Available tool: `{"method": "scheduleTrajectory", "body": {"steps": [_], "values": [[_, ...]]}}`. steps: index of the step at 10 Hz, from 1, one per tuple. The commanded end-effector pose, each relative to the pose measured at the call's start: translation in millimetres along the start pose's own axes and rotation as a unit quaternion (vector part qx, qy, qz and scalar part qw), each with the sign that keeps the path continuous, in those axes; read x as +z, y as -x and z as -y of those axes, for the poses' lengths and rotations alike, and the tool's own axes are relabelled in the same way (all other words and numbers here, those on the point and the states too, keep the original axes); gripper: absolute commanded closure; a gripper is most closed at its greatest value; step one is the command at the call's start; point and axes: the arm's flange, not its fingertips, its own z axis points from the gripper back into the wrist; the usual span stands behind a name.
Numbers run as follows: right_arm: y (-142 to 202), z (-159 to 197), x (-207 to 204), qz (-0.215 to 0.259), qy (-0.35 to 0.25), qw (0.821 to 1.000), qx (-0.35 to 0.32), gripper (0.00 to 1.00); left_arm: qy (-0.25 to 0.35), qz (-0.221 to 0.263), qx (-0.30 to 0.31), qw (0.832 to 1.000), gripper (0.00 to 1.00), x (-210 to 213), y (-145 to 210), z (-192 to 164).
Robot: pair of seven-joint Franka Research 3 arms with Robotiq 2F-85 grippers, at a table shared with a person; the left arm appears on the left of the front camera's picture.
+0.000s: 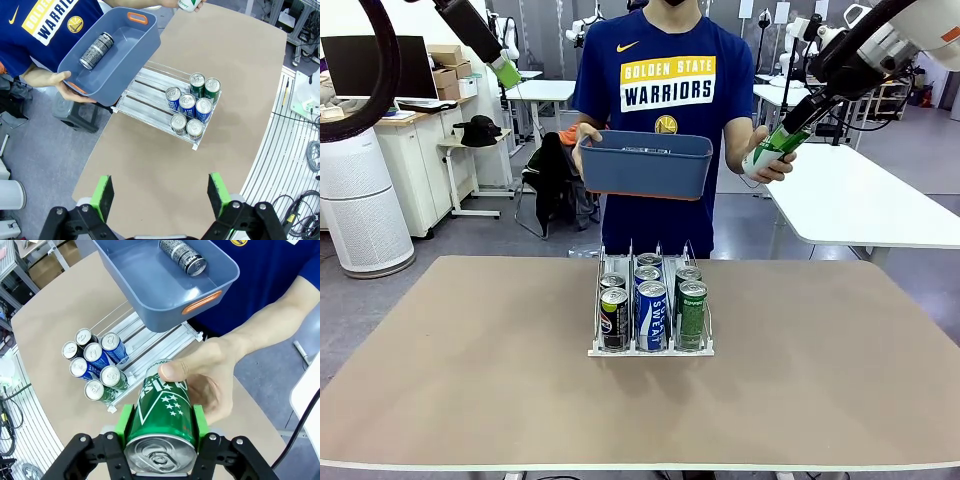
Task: Fill the beverage cans into the dispenser.
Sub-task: Pick up the Sprite handed by the human, then place the picked Sprite in the line of the Automatic Can Dispenser with the same cans.
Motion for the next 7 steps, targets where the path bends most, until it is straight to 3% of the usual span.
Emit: {"method": "scheduleTrajectory", "body": {"steps": [1, 2, 7], "values": [[3.2, -4.5, 0.8, 0.002, -0.009, 1.000, 0.004, 1.00, 0.003, -0.003, -0.001, 1.000, 0.00, 1.1, 2.0, 0.0], [0.7, -4.5, -0.2, 0.001, 0.011, 1.000, -0.004, 1.00, 0.003, -0.003, -0.001, 1.000, 0.00, 1.1, 2.0, 0.0], [-0.1, -0.3, 0.3, 0.000, 0.000, 1.000, 0.000, 1.00, 0.003, -0.003, -0.001, 1.000, 0.00, 1.1, 2.0, 0.0]]}}
